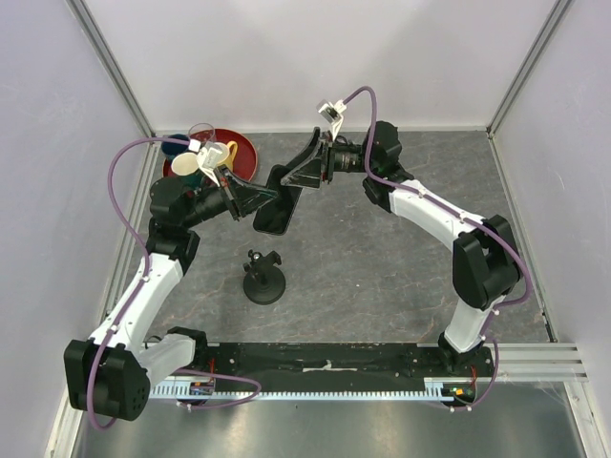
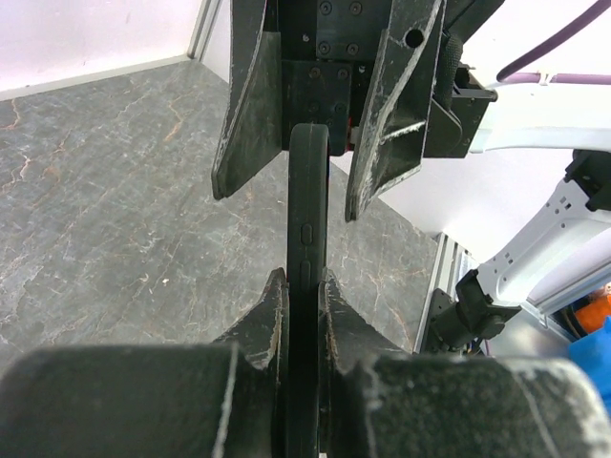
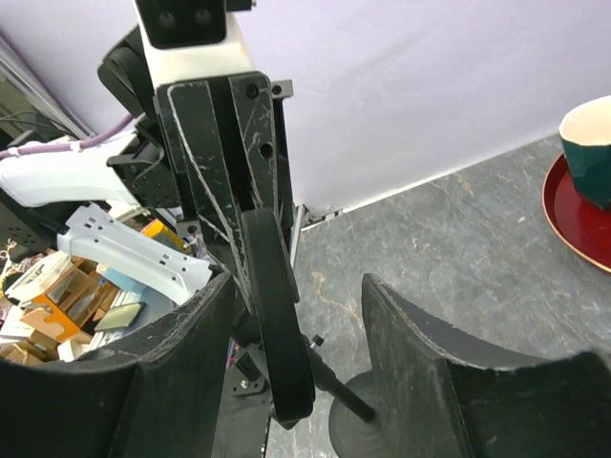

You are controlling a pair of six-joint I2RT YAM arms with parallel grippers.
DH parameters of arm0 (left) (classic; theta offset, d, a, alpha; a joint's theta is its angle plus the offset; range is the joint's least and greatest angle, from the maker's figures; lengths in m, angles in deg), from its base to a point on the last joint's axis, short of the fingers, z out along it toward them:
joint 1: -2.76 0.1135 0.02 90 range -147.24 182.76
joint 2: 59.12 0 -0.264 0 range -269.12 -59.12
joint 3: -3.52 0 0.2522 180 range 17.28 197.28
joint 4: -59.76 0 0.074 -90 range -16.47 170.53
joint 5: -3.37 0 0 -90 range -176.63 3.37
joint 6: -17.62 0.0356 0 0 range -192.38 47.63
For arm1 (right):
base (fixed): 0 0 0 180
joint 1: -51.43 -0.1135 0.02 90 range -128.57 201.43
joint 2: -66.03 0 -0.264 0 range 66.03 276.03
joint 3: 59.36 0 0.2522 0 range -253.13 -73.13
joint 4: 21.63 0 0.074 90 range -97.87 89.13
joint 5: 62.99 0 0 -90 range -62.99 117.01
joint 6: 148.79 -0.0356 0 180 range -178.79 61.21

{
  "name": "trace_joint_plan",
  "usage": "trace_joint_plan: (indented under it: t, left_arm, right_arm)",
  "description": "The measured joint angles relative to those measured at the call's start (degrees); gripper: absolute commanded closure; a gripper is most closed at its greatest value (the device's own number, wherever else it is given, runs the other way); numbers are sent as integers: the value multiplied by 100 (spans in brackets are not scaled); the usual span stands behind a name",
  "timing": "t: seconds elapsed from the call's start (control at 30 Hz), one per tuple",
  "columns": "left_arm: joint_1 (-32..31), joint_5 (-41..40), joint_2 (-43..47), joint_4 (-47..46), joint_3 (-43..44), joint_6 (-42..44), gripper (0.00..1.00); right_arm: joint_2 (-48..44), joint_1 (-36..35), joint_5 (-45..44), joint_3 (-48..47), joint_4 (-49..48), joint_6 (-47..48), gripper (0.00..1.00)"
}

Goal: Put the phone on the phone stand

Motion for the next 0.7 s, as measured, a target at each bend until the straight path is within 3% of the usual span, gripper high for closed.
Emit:
trace_joint_plan:
  t: [0.33,0.7]
  left_arm:
    - [72,31,28,-289,-120,-188,98]
    - [227,146,70,-863,-297,-544,98]
  right_arm:
    - [52,-4,162,0,-734,-417,42]
    - [55,-83,308,0,-732,-304,43]
